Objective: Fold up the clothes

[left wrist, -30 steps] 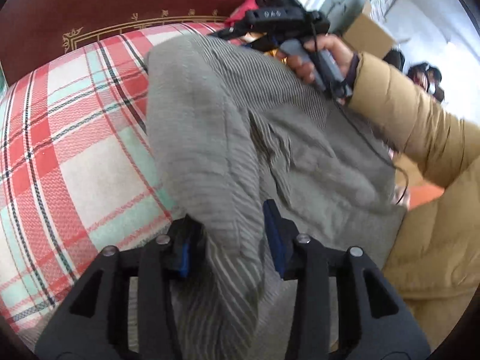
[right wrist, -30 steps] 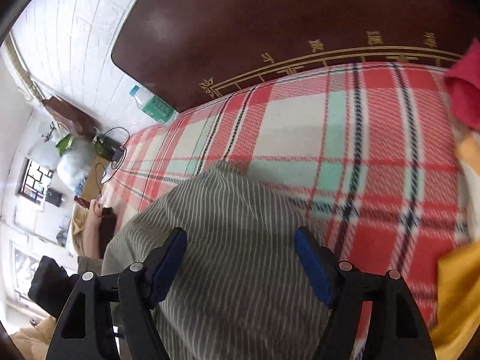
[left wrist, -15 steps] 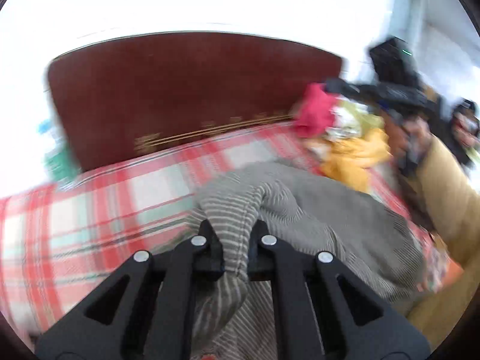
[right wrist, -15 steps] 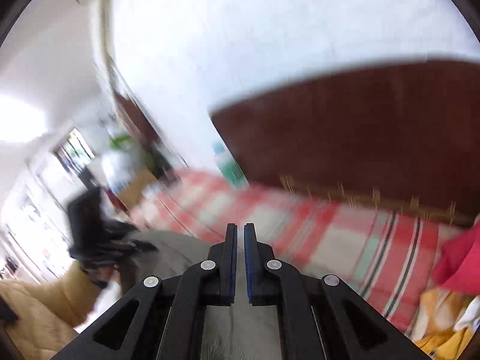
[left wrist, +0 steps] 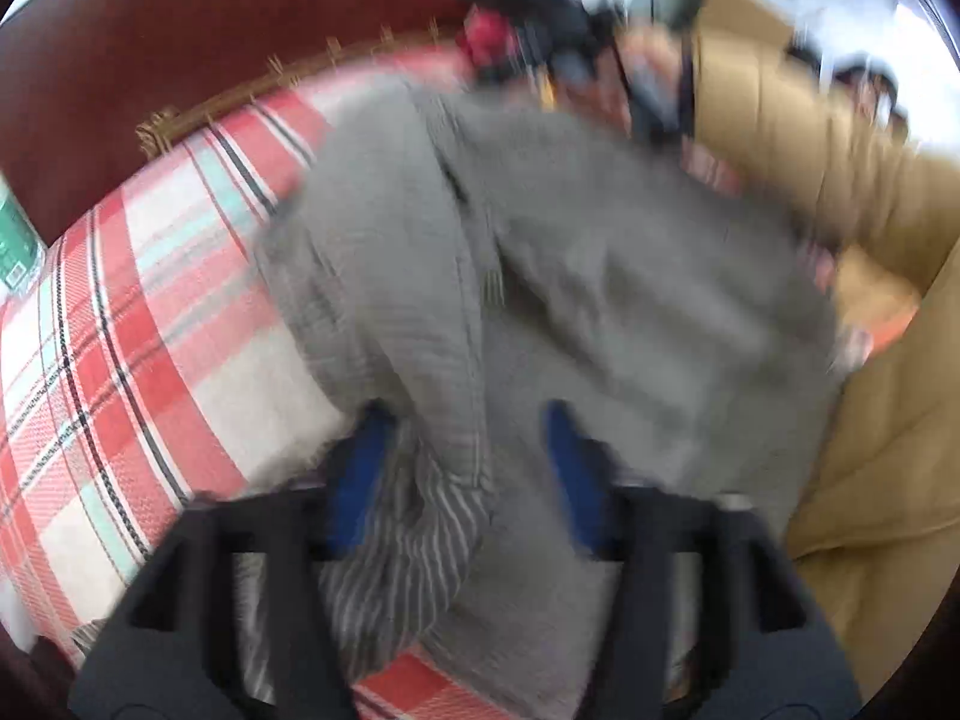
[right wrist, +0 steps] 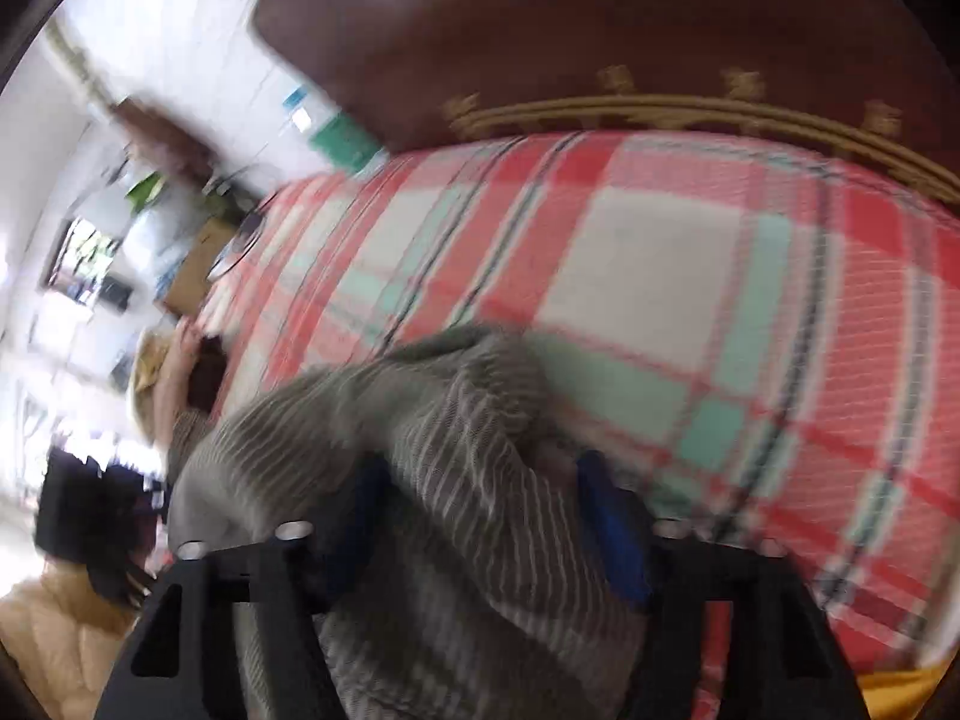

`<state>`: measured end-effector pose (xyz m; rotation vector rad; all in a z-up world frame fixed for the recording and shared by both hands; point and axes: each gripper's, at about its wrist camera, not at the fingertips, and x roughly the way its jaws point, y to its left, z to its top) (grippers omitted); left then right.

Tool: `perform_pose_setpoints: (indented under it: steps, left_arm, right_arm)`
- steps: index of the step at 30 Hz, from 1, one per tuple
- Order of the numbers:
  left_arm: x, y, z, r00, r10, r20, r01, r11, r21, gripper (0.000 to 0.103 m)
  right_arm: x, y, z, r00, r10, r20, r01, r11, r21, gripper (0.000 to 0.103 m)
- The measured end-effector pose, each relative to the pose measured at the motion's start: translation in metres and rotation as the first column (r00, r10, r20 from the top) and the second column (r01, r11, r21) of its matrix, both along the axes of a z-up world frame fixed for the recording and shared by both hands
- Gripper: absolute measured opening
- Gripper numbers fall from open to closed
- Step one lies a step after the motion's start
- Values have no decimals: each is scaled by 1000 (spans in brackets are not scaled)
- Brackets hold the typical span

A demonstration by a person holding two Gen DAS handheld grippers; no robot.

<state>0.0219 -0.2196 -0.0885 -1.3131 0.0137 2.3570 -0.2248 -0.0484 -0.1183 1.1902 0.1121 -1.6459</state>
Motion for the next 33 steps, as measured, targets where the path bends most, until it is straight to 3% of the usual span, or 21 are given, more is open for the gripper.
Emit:
perform_pose_setpoints:
  steps: [1,3,6,7,8,10,12,13,15,17,20,22,23,24,25,26,27,29,31,32,33]
  left_arm:
    - [-8,-12,8,999,32,-13,-31,998,56,82]
    - [-25,-36,21,995,97,-27,-92,982,163,85]
    - [-73,-47,4,984,154,90,-166,974,155,85]
    - [-88,-44,-9,981,149,123,-163,980,115,78]
    - [-100,-38,-24,978,133,163,-148,986,83,55]
    - [-115,-25,-44,970,104,218,-118,991,56,24]
    - [-127,-11,-54,968,79,237,-88,996,30,17]
    - [-131,-7,-48,976,89,200,-89,996,-9,9]
    - [-138,-5,-27,987,134,91,-126,988,-92,7]
    - [-143,-16,6,976,217,-35,-219,967,-127,6]
    - [-155,-41,55,920,345,-187,-371,920,-127,6]
    - [-162,-52,78,886,389,-255,-424,900,-103,6]
    - [-165,-50,85,847,410,-339,-479,864,-152,6]
    - [-167,-44,87,786,416,-458,-566,781,-262,6]
    - [-173,-47,79,782,429,-452,-583,759,-290,7]
    - [-179,-50,71,786,443,-431,-590,746,-309,7]
    - [-188,-58,55,829,459,-320,-545,791,-278,7]
    - [-198,-68,16,860,485,-161,-511,817,-269,7]
    - [-188,-68,-6,863,485,-141,-503,802,-322,8]
    - [-183,-68,-17,864,486,-129,-499,796,-342,9]
    - [-176,-72,-25,865,491,-105,-498,808,-314,10]
  right_arm:
    - [0,-5,-8,1000,19,13,-19,1000,8,13]
    - [3,-7,-8,999,34,-2,-34,999,5,10]
    - [13,10,36,990,-15,-138,7,998,-58,8]
    - [17,16,51,983,-33,-182,18,997,-80,8]
    - [20,22,65,973,-51,-225,29,994,-102,8]
    - [26,29,89,950,-78,-303,41,991,-124,8]
    - [31,30,102,927,-78,-368,43,994,-102,7]
    - [33,30,109,913,-78,-399,45,995,-91,7]
    - [36,29,116,890,-93,-446,67,995,-73,7]
    - [37,33,122,870,-121,-477,98,992,-73,7]
    - [30,43,135,815,-219,-536,179,976,-127,7]
    - [24,44,138,762,-273,-588,233,962,-145,7]
    - [21,41,135,726,-287,-625,262,956,-135,7]
    - [18,37,132,689,-299,-660,290,948,-127,8]
    - [12,34,119,696,-294,-655,315,945,-90,10]
    - [5,31,102,721,-284,-632,335,941,-40,20]
    - [-2,27,86,746,-274,-607,352,936,11,30]
    - [-17,21,53,792,-260,-552,380,918,113,39]
    - [-31,14,20,833,-251,-492,397,892,217,40]
    - [-32,19,13,846,-261,-465,398,889,226,41]
    - [-29,31,14,853,-278,-441,397,895,205,45]
